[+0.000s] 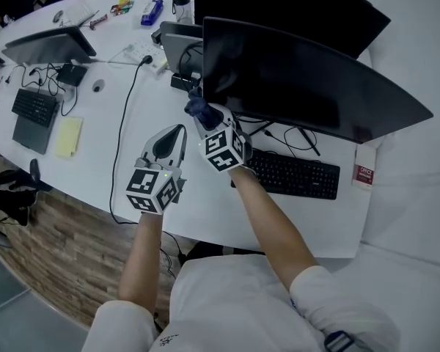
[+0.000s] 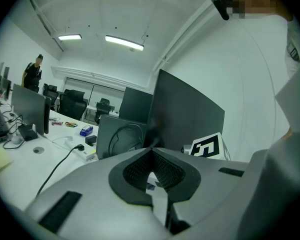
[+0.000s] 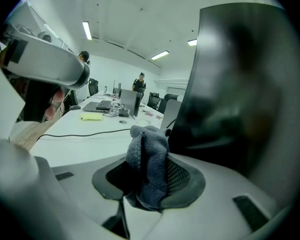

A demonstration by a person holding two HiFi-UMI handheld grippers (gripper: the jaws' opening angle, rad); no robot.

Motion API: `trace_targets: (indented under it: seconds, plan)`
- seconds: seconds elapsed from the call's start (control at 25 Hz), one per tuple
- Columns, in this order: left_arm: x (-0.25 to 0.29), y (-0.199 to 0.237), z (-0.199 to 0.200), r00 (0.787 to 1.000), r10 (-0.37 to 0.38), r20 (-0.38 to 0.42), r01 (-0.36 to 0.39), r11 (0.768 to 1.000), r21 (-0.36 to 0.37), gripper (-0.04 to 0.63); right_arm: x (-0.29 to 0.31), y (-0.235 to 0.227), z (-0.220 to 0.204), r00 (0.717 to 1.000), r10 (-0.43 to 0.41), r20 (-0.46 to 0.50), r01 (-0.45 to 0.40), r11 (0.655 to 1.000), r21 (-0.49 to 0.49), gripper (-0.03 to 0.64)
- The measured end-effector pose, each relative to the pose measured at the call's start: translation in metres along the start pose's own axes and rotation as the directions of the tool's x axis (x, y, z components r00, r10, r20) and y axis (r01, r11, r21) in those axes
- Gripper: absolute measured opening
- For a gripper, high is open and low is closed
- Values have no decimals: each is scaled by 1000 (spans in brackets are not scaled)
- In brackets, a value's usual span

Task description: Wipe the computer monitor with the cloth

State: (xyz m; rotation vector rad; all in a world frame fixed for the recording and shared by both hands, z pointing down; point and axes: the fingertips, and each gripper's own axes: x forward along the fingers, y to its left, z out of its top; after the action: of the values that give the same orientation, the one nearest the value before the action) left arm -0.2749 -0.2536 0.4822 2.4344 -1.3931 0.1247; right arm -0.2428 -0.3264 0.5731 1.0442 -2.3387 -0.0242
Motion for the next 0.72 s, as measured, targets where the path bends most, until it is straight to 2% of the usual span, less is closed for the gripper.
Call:
trace_targets:
  seconds: [0.32, 0.72]
  plan:
    - [2, 2, -15, 1000, 2, -22, -3, 1000, -30, 6, 8, 8, -28, 999, 15, -44, -13, 999, 39, 154]
    - [2, 7, -24, 999, 0, -41, -2, 999, -32, 6, 11, 10, -53, 996, 12, -93, -7, 999, 52, 155]
